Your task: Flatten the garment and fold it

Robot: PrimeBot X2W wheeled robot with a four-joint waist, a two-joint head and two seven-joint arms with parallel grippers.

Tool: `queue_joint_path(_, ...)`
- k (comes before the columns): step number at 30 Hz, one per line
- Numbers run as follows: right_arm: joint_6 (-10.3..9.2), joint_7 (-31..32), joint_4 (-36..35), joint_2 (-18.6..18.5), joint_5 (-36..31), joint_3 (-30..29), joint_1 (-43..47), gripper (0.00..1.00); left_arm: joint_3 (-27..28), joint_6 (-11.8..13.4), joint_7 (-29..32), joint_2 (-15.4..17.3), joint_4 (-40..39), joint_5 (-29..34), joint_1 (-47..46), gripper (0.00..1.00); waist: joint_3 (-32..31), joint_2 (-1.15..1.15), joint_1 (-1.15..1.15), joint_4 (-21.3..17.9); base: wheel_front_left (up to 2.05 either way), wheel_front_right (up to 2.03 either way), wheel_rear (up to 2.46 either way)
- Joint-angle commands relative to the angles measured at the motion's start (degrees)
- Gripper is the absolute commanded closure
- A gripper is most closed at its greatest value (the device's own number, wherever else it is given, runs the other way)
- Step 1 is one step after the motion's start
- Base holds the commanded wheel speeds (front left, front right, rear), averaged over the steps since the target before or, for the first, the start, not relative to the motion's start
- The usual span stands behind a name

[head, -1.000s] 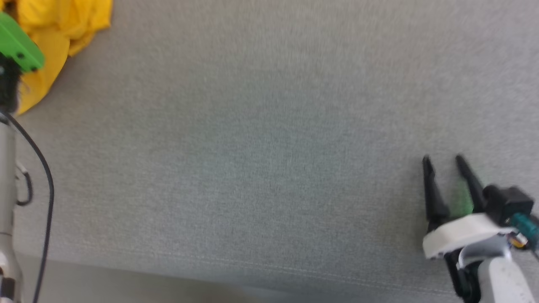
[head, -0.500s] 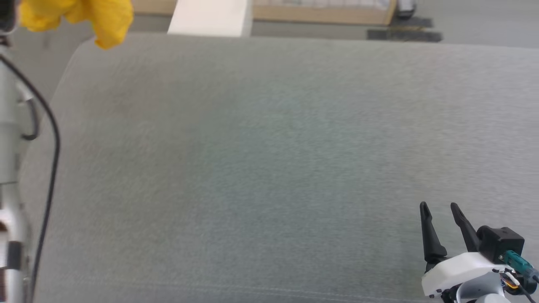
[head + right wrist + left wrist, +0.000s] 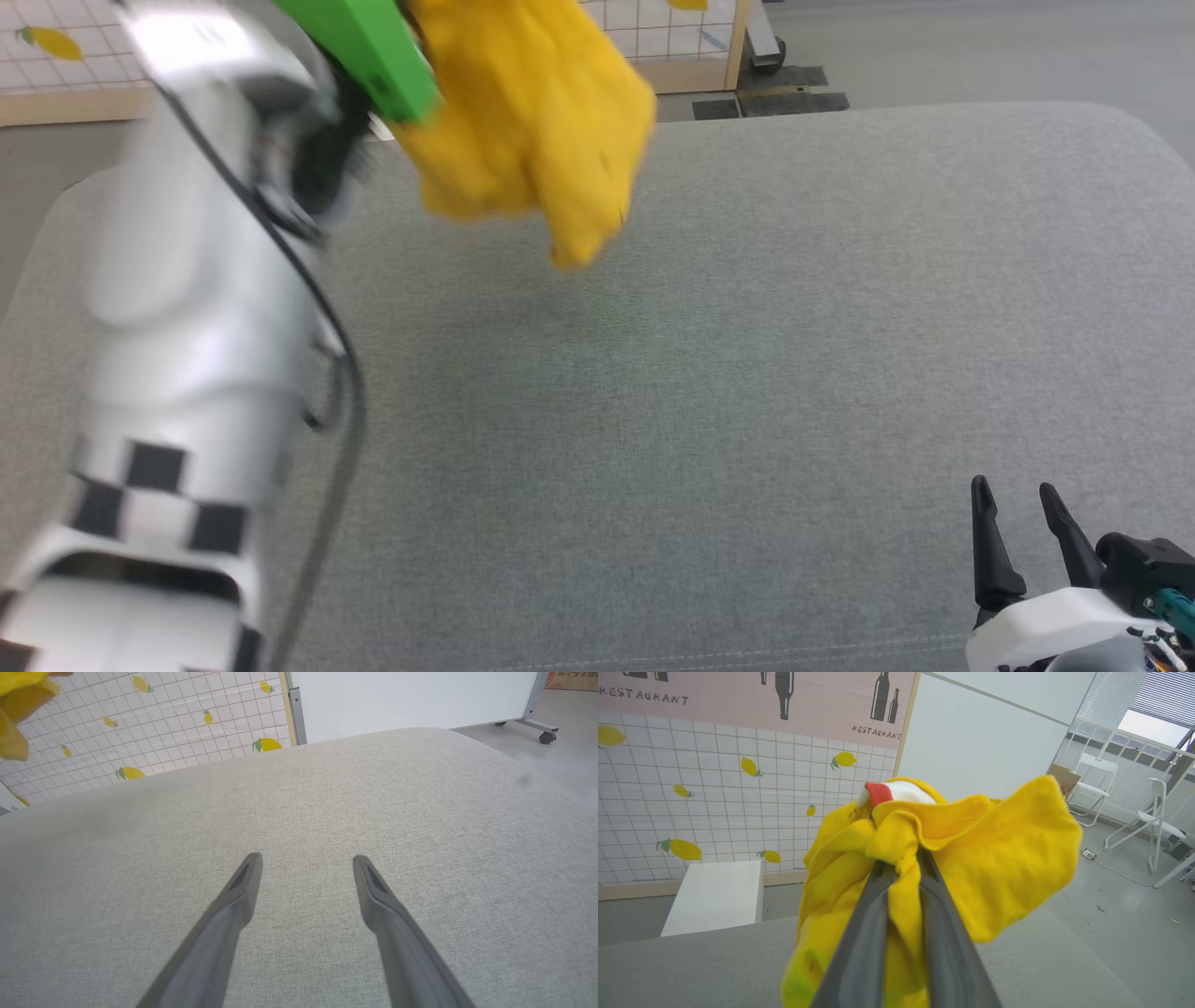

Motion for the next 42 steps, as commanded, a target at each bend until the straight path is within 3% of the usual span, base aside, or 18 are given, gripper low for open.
queue_joint_path(1,-0.09,-0.22,-0.44,0.01,-0.3,-0.12,0.46,0.0,-1.11,-0.03,-1.05,-1.36,0.37,-0.22,3.34,1.0,0.39,0.0,0.0,-0.35,0.0,0.0,0.0)
queue_joint_path(6,-0.09,0.36,-1.13,0.01,-0.21,0.23,0.19,0.0,-6.67,-0.5,-2.39,-5.17,5.01,1.1,13.56,1.0,1.78,0.0,0.0,-1.14,0.0,0.0,0.0)
queue_joint_path(12,-0.09,0.07,-0.84,0.01,0.61,1.38,-0.27,0.0,-13.32,-1.02,-0.03,-6.85,12.53,2.66,23.03,1.0,2.81,0.0,0.0,-2.32,0.0,0.0,0.0)
queue_joint_path(16,-0.09,-0.42,-0.15,0.01,1.24,1.79,-0.39,0.0,-14.41,-1.56,0.64,-7.59,14.66,1.01,25.92,1.0,3.15,0.0,0.0,-2.43,0.0,0.0,0.0)
queue_joint_path(17,-0.09,-0.53,0.01,0.01,1.32,1.74,-0.37,0.0,-14.33,-1.61,0.46,-7.66,14.77,0.7,26.06,0.84,3.12,0.0,0.0,-2.29,0.0,0.0,0.0)
queue_joint_path(18,-0.09,-0.65,0.2,0.01,1.4,1.65,-0.28,0.0,-13.9,-1.65,0.13,-7.72,14.71,0.11,26.01,0.15,3.03,0.0,0.0,-1.96,0.0,0.0,0.0)
queue_joint_path(19,-0.09,-0.73,0.36,0.01,1.39,1.57,-0.23,0.0,-13.44,-1.66,-0.16,-7.75,14.52,-0.38,25.8,0.0,2.92,0.0,0.0,-1.64,0.0,0.0,0.0)
queue_joint_path(25,-0.09,-0.66,0.79,0.01,0.63,0.85,-0.31,0.0,-4.72,-0.84,-5.79,-6.75,9.06,-6.65,22.72,0.0,1.08,0.0,0.0,0.69,0.0,0.0,0.0)
queue_joint_path(29,-0.09,-0.3,0.44,0.01,0.34,1.48,-0.75,0.0,2.54,0.55,-15.24,-3.52,1.99,-8.36,23.45,0.0,-0.12,0.0,0.0,1.31,0.0,0.0,0.0)
queue_joint_path(36,-0.09,0.44,-0.83,0.01,0.06,3.15,-2.0,0.0,5.15,7.03,-28.74,5.82,-7.6,2.16,33.92,0.0,-0.07,0.0,0.0,2.76,0.0,0.0,0.0)
queue_joint_path(42,-0.09,2.06,-1.6,0.01,0.03,3.88,-2.69,0.0,3.67,10.61,-31.64,8.15,-12.47,7.92,43.42,0.0,-0.18,0.0,0.0,4.49,0.0,0.0,0.0)
